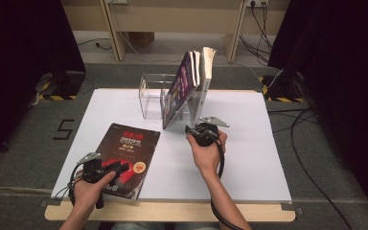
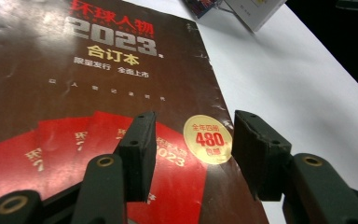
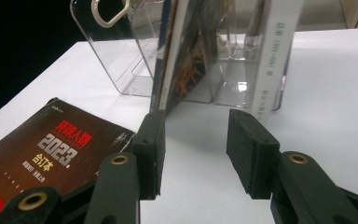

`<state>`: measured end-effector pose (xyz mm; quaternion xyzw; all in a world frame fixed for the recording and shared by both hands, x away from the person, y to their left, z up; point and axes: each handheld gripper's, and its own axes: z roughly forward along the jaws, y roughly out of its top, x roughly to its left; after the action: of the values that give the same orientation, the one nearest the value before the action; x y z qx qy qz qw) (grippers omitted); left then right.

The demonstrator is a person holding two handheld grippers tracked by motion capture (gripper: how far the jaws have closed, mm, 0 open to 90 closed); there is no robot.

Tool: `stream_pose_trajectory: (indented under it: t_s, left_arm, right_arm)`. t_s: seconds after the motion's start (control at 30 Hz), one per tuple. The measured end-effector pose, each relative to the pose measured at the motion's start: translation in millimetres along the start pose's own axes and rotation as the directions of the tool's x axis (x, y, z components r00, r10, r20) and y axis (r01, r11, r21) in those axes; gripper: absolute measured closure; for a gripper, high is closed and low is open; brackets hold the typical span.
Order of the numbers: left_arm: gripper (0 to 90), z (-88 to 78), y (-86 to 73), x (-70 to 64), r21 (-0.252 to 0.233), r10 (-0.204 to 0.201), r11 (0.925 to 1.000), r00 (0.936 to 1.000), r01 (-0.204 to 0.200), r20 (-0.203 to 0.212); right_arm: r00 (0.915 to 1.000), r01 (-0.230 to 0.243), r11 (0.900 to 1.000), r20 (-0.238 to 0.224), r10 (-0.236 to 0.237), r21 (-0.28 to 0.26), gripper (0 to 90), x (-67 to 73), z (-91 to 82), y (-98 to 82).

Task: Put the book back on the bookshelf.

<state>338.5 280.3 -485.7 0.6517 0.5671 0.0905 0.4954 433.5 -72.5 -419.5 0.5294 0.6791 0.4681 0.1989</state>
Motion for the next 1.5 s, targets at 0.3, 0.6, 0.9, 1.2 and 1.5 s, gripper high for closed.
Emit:
stream_pose_trajectory:
  t_s: [0.3,0.6,0.9,1.2,1.5]
  left_arm:
    - [49.7,-5.6,5.4,12.2,0.000,0.003,1.0000,0.9982,-0.003,-0.060]
    - [51.9,-20.7,10.6,35.1,-0.008,0.003,1.0000,0.9843,-0.005,-0.177]
    - [54.9,-36.9,19.2,61.3,0.023,0.026,0.9995,0.9499,-0.019,-0.311]
    - [54.0,-36.7,17.0,79.4,0.059,-0.012,0.9977,0.9443,0.033,-0.329]
    - [53.9,-34.9,15.5,84.8,0.076,-0.033,0.9954,0.9516,0.059,-0.306]
  right_arm:
    - [0.9999,0.002,0.999,-0.016,-0.001,0.043,56.5,8.7,11.9,-7.8]
    - [0.9999,-0.004,0.997,-0.012,0.004,0.075,56.0,11.3,17.5,-14.6]
    - [0.9998,0.001,0.995,-0.019,0.001,0.103,55.1,14.1,17.8,-19.5]
    - [0.9997,0.001,0.994,-0.023,0.001,0.109,54.9,13.8,19.3,-19.2]
    - [0.9996,-0.008,0.992,-0.026,0.011,0.123,54.7,11.8,20.0,-22.4]
